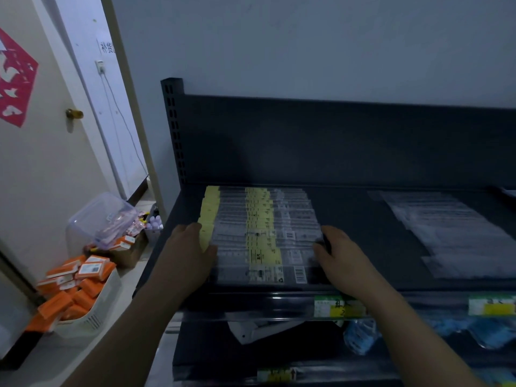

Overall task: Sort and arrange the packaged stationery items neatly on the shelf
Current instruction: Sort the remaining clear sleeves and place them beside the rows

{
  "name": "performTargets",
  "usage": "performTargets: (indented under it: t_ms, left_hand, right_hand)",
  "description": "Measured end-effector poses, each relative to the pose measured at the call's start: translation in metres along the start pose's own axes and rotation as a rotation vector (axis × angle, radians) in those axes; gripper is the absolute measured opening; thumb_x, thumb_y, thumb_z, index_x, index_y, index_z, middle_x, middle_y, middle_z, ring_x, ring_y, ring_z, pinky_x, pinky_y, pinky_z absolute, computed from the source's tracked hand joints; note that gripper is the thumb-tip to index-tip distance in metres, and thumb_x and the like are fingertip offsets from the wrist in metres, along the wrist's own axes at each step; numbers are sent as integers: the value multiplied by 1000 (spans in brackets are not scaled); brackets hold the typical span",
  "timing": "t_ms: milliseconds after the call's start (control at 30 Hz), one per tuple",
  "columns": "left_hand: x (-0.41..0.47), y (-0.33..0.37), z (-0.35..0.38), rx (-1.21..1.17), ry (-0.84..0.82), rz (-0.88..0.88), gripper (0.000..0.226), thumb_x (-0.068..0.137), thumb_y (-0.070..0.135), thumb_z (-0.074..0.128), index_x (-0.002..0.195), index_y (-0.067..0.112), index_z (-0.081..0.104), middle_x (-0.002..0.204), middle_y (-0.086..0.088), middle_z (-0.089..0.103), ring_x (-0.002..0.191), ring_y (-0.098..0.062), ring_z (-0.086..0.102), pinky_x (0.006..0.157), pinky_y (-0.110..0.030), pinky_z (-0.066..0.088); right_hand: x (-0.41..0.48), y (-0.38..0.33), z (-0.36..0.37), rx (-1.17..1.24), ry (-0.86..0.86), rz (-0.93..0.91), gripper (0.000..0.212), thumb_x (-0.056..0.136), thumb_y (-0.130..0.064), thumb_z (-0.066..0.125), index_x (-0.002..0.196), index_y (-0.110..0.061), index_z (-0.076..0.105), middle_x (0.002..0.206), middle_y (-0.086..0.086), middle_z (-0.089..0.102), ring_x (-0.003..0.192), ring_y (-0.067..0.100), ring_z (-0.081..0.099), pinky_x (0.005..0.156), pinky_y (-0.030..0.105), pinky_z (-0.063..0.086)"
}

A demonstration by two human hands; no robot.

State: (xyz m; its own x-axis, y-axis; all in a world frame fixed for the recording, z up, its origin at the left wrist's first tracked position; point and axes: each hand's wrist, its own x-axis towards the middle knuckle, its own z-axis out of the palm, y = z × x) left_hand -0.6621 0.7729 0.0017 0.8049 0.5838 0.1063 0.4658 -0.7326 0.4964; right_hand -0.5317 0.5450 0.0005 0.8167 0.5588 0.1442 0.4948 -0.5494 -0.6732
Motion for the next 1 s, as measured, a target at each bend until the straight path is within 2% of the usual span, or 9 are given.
performTargets:
  t_ms: [100,233,333,400,467,633,833,933,1000]
  left_hand:
    - [6,-5,-2,40,23,4,41,92,37,55,124,11,53,125,-13,54,109,-25,51,79,-29,37]
    - [12,0,-5,121,-35,-19,49,93,41,53,131,10,48,135,-14,46,122,-30,45,96,-36,40]
    - [15,7,-7,151,-10,17,49,94,43,51,130,11,49,134,-13,48,122,-30,46,96,-38,41]
    - [17,17,-9,166,34,89,48,94,44,49,132,14,50,132,-9,51,119,-28,49,95,-37,42]
    - [20,33,-8,157,65,182,48,95,44,47,136,18,48,135,-5,52,120,-26,50,98,-36,42]
    - [21,83,4,100,94,369,52,95,51,37,135,22,51,134,-1,56,121,-22,52,97,-31,40]
    - [3,139,35,10,17,503,45,96,45,43,135,25,51,134,2,56,124,-18,50,100,-27,34]
    - [2,170,51,13,17,563,45,95,46,45,134,24,51,128,3,60,116,-16,55,95,-29,40]
    - [-2,191,63,-22,-4,581,45,94,47,46,133,23,53,124,4,61,112,-16,56,95,-32,44]
  right_hand:
    - [6,4,-3,-81,-25,17,26,100,-19,42,125,-15,46,120,-8,38,103,2,36,82,3,26]
    - [12,7,-3,-159,-139,21,31,99,-23,43,129,-12,45,124,-5,41,106,6,41,87,11,27]
    - [14,7,-10,-191,-122,27,45,99,-26,45,141,-11,38,132,-3,38,130,16,37,96,10,22]
    - [17,9,-19,-269,-33,33,55,98,-30,47,146,-9,31,151,3,30,141,18,25,107,15,15]
    - [19,10,-30,-314,51,25,56,97,-30,49,146,-9,34,154,8,29,142,18,25,112,20,16]
    - [1,14,-56,-393,221,23,44,95,-22,53,136,-6,49,146,12,43,135,25,38,112,26,23]
    - [-41,46,-86,-394,263,126,42,94,-22,55,133,-6,52,142,12,47,129,26,44,108,28,29]
    - [-57,67,-113,-378,290,178,42,95,-23,53,135,-7,51,145,11,44,133,25,40,113,34,28]
    - [-67,82,-132,-381,306,210,44,97,-27,50,139,-12,46,149,6,39,137,21,33,115,33,26]
